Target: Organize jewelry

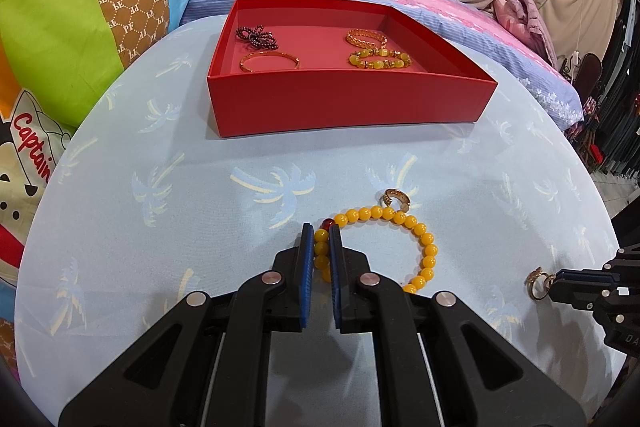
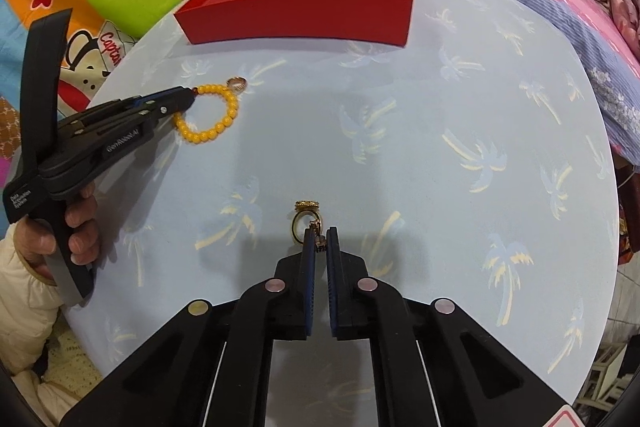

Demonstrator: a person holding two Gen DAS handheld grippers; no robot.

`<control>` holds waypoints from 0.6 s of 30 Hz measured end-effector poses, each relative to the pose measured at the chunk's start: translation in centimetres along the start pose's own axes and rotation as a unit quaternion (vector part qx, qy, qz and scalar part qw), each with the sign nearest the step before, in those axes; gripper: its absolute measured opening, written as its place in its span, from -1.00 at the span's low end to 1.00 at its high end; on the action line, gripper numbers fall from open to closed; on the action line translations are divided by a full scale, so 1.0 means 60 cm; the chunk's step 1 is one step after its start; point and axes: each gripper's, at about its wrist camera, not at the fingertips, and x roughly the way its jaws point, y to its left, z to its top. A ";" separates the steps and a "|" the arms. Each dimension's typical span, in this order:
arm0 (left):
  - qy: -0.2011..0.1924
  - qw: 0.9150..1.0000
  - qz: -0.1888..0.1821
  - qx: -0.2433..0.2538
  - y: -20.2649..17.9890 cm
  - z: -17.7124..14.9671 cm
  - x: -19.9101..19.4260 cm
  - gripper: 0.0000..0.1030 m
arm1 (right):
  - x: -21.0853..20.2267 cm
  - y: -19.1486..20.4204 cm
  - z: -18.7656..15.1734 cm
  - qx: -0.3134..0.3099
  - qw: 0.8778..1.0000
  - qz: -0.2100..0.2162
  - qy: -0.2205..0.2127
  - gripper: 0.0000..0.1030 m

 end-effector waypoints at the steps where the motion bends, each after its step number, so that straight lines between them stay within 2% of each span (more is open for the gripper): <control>1: 0.000 1.000 0.001 0.000 0.000 0.000 0.000 -0.85 | 0.000 0.002 0.002 -0.001 1.000 0.000 0.001 -0.90; 5: 0.000 1.000 0.001 0.000 0.000 0.000 0.000 -0.85 | 0.007 0.011 0.008 -0.008 1.000 -0.015 0.006 -0.90; 18: 0.001 1.000 0.002 0.005 -0.004 0.000 0.001 -0.83 | 0.016 0.007 -0.004 0.008 1.000 -0.005 0.010 -0.88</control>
